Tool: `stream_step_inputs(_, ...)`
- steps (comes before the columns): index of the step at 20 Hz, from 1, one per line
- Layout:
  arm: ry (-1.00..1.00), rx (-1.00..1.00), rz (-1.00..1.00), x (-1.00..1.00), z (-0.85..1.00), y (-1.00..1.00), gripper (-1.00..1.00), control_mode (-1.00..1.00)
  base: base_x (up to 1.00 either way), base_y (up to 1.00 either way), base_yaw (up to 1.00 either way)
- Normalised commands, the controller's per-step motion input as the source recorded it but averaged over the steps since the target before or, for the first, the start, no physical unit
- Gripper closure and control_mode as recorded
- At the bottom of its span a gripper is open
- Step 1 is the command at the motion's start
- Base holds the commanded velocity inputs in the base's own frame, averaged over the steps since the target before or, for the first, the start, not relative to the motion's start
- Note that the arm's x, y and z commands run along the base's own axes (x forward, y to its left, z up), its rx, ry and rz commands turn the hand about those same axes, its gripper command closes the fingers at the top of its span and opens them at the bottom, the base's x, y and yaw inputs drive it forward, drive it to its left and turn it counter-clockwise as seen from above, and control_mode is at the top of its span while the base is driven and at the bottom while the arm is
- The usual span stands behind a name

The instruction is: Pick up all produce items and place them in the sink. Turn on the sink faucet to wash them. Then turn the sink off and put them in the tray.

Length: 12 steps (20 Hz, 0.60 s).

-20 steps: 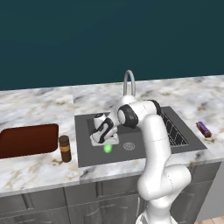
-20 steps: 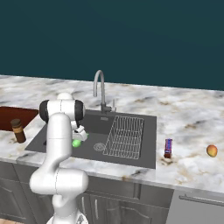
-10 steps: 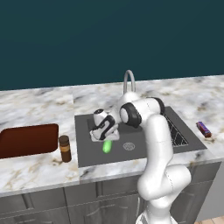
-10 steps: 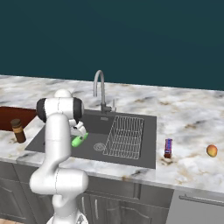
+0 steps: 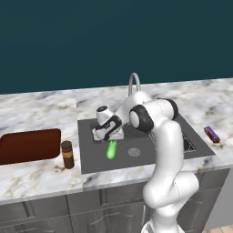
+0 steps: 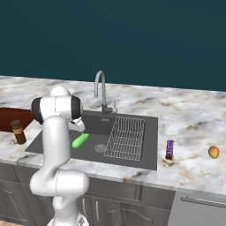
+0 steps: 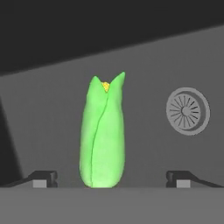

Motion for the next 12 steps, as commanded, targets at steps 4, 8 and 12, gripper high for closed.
stream_step_inputs(4,-0.02,0.00,-0.01,-0.12,0.73,0.27,-1.00,-1.00,0.00,0.00,0.00)
stream_step_inputs(8,-0.01,0.00,-0.01,-0.28,0.78,0.23,-1.00,-1.00,0.00,0.00,0.00)
stream_step_inputs(12,-0.02,0.00,0.00,-0.36,0.77,0.14,-1.00,-1.00,0.00,0.00,0.00)
